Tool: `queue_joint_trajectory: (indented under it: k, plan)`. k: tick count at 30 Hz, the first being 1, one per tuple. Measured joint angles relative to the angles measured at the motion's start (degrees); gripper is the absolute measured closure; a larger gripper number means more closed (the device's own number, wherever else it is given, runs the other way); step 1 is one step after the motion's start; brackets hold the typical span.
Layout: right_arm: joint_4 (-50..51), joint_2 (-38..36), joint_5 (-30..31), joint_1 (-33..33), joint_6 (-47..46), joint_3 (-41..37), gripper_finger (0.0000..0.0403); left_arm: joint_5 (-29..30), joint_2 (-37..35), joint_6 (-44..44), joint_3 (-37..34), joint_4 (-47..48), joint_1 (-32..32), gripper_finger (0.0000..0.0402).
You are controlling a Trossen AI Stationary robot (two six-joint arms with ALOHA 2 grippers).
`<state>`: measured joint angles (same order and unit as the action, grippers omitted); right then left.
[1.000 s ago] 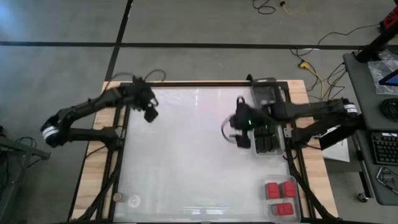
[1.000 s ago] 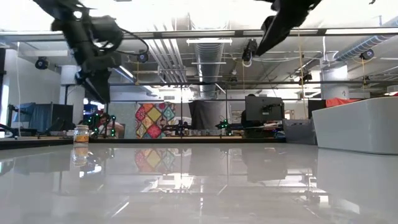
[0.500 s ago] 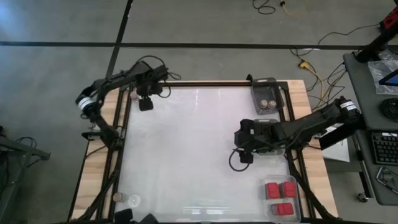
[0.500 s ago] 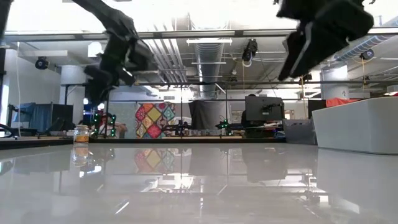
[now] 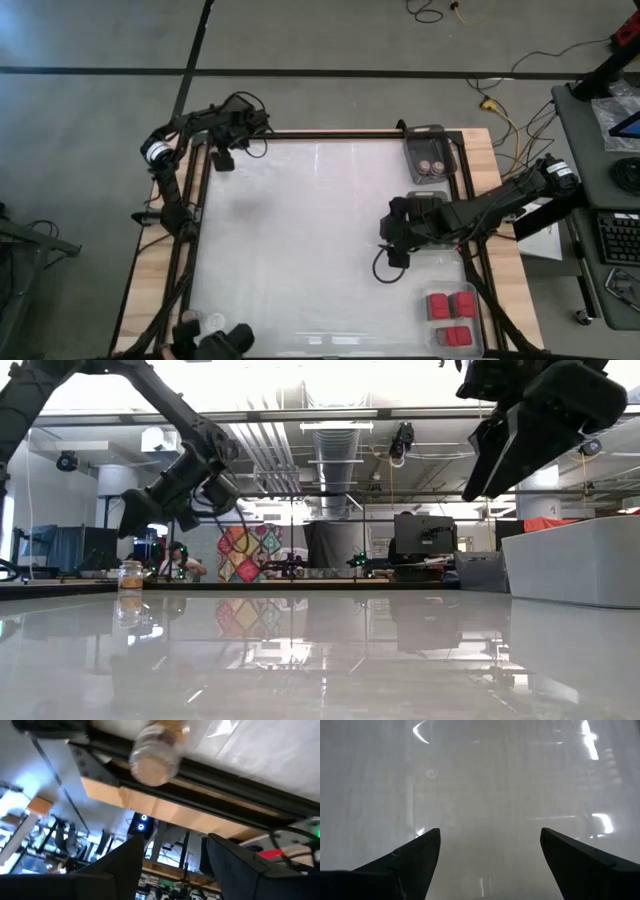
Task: Sort spices by type
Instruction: Put the brown seasoning bottle into the black bin
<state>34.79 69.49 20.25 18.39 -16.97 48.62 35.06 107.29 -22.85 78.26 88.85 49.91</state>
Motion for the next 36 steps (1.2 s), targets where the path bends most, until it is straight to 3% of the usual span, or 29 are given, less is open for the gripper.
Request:
queue_joint_trajectory:
  k: [16,27,36]
  plan:
    - [0.13,0.00,0.81,3.55,-5.89,-0.04,0.0075,4.31,8.42,0.78,3.12,-2.64,6.34,0.0213]
    - [1.20,0.00,0.73,5.29,-9.48,-0.04,0.0090,1.76,14.06,1.19,5.08,-0.53,8.63,0.0310]
    - [1.20,0.00,0.77,5.25,-9.63,-0.04,0.0076,-0.23,14.01,1.88,5.09,0.52,8.72,0.0383]
